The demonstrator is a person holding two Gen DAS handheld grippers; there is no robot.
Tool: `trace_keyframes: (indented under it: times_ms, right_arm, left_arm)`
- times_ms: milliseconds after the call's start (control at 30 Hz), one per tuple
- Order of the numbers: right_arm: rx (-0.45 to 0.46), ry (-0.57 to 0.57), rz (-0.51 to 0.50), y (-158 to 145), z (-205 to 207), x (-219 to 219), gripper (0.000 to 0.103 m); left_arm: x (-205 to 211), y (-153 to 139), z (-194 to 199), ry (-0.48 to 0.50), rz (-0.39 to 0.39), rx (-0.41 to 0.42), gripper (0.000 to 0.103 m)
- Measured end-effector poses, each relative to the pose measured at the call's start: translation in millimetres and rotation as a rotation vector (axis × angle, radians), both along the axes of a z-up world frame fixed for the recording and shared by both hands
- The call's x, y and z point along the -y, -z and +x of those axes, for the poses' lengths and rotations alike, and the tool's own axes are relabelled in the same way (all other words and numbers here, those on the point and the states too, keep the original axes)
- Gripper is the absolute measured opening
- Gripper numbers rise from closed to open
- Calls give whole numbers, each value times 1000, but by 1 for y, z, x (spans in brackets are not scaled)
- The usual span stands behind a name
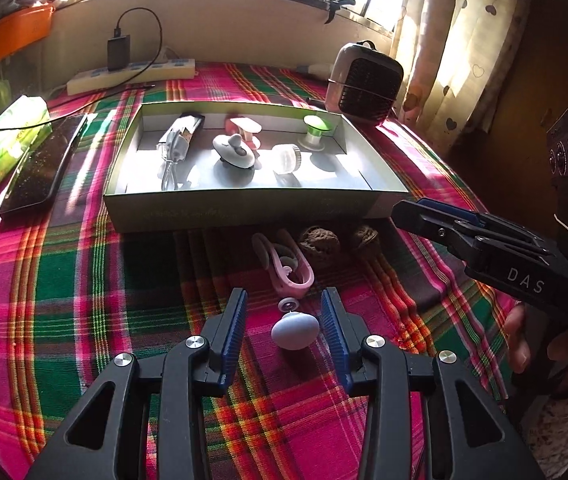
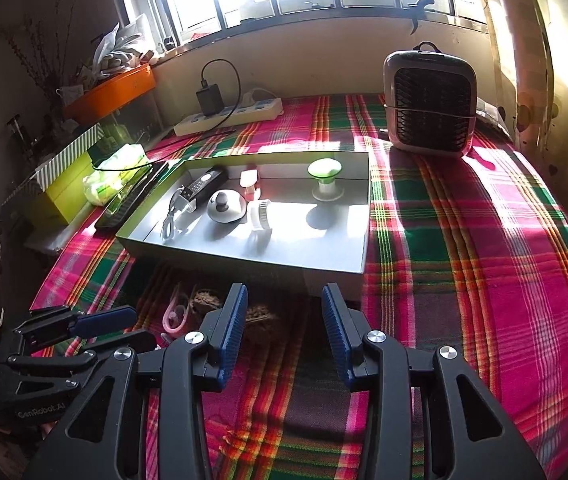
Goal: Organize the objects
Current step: 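Withdraw both grippers from the box toward the remaining items, then close the left gripper on the pale blue egg-shaped item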
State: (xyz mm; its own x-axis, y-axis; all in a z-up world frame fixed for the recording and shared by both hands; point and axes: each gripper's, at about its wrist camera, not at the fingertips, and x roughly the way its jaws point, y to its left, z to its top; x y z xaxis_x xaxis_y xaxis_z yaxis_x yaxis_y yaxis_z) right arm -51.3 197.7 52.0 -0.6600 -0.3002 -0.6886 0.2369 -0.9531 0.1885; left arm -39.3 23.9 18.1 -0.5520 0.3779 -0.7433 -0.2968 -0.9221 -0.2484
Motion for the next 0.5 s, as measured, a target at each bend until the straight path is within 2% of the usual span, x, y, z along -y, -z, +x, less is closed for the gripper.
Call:
trace_keyframes:
  times_ms: [500]
  right_arm:
    - [24, 26, -8, 12, 10, -10, 49]
  left_arm:
    - [-9, 11, 4, -2, -25, 12, 37]
